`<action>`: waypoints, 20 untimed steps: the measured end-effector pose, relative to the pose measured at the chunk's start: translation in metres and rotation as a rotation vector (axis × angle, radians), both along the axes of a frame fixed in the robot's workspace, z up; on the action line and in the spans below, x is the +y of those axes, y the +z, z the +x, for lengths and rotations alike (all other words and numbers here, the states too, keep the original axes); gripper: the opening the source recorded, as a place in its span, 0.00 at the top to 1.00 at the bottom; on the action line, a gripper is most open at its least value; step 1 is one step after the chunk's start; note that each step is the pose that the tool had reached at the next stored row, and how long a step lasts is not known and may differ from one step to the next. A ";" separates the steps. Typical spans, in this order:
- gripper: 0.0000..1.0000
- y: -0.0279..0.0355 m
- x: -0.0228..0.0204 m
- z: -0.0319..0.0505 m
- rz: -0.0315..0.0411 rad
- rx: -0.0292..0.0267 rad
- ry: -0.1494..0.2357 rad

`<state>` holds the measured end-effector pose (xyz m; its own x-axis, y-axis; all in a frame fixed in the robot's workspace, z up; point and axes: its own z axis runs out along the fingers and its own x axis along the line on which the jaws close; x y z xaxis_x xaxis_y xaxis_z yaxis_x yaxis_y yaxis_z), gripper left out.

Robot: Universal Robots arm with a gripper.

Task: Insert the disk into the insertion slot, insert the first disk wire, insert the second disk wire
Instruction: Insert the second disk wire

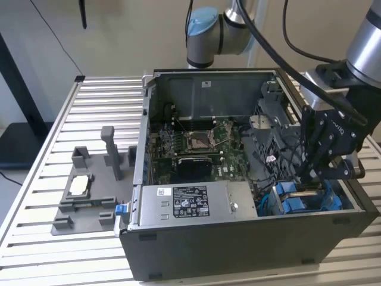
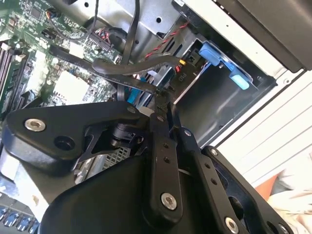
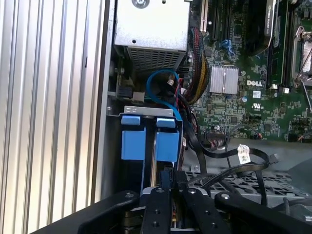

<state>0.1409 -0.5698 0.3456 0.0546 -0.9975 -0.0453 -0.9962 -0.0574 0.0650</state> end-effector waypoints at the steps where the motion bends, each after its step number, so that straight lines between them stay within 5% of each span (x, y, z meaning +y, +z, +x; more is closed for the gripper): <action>1: 0.84 -0.0002 0.0000 0.0000 -0.0002 0.0000 0.000; 20: 0.84 -0.0066 0.0000 0.0011 -0.0001 0.0000 -0.022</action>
<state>0.1420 -0.5699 0.3391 0.0324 -0.9985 -0.0452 -0.9973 -0.0353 0.0650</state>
